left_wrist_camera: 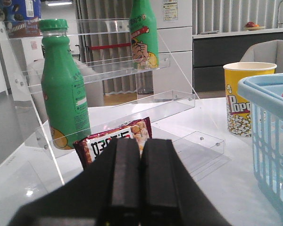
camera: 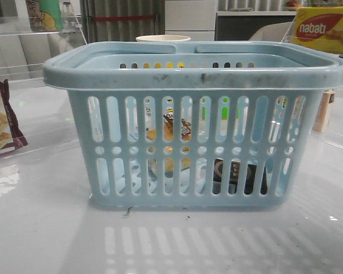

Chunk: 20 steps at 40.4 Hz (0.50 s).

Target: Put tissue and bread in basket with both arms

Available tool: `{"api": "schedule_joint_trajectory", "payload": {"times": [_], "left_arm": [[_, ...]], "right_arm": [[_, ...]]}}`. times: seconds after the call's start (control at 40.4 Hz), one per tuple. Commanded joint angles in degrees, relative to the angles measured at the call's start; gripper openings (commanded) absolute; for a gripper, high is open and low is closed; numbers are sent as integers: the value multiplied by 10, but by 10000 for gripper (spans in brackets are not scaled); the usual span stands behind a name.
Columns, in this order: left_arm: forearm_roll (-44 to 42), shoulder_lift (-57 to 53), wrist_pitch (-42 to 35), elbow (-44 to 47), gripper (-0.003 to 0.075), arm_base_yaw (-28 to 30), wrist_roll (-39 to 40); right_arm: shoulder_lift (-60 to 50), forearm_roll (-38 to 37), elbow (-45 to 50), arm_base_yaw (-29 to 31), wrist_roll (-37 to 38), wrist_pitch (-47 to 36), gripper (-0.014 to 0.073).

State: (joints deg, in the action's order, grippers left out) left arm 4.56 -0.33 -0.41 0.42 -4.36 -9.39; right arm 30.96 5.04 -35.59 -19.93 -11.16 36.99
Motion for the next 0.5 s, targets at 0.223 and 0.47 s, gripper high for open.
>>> {"api": "schedule_joint_trajectory", "payload": {"times": [0.223, 0.47], "left_arm": [[5, -10, -51, 0, 90, 1, 3], [5, -10, -51, 0, 90, 1, 3]], "right_arm": [[-189, 5, 180, 137, -4, -240, 55], [-301, 40, 326, 204, -4, -364, 55]]}}
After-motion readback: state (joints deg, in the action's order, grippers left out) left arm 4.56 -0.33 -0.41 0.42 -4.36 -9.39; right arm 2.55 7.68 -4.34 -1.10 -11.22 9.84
